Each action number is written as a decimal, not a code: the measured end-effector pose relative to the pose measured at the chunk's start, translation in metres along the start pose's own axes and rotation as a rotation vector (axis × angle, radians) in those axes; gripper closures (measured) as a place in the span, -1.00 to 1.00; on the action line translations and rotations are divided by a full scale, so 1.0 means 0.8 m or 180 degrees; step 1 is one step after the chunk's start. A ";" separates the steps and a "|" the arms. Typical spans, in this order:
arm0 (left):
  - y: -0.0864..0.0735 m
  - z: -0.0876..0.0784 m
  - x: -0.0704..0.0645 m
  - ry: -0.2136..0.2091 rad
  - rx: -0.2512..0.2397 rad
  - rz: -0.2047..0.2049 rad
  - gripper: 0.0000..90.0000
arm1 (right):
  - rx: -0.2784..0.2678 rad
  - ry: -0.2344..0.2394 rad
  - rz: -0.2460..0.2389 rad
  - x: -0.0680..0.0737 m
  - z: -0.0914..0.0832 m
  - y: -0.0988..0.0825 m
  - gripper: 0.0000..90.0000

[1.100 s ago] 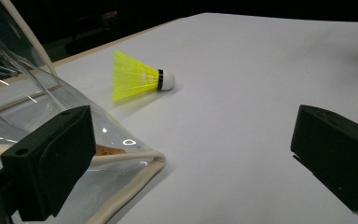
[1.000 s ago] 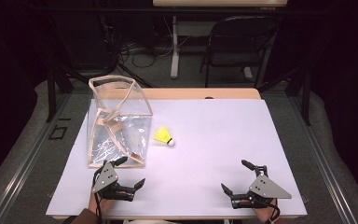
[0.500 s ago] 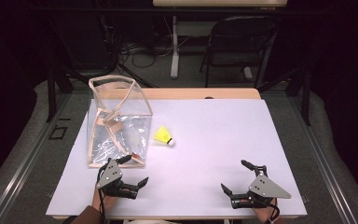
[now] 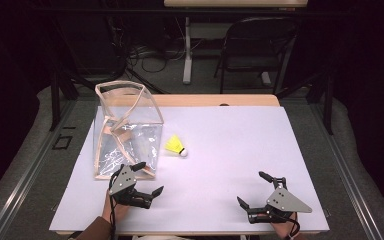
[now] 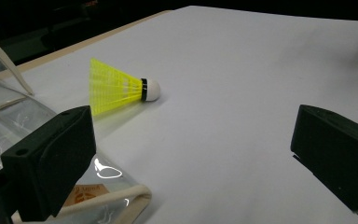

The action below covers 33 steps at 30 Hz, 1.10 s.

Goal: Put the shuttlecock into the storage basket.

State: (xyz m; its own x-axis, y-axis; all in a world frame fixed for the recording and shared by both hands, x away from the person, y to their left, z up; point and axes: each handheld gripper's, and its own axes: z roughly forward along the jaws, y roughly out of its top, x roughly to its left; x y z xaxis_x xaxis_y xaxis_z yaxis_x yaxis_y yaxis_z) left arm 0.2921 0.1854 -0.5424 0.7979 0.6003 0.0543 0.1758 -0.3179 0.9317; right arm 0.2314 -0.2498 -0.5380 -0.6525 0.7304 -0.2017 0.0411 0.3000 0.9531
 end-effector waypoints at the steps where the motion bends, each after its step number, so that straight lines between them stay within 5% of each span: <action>1: 0.000 0.000 0.000 0.0000 0.0000 0.0000 -1.00 | 0.0000 -0.0001 0.0002 0.000 0.000 0.000 -1.00; 33: 0.039 0.029 0.017 -0.0128 0.0083 0.0079 -1.00 | 0.0036 -0.0019 0.0000 0.000 0.001 0.000 -1.00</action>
State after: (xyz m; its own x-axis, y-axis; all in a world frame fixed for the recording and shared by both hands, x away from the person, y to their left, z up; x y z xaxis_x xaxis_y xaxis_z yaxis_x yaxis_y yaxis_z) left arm 0.3217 0.1668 -0.5206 0.8245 0.5624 0.0623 0.1703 -0.3516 0.9205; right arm 0.2319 -0.2499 -0.5384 -0.6479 0.7341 -0.2032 0.0497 0.3070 0.9504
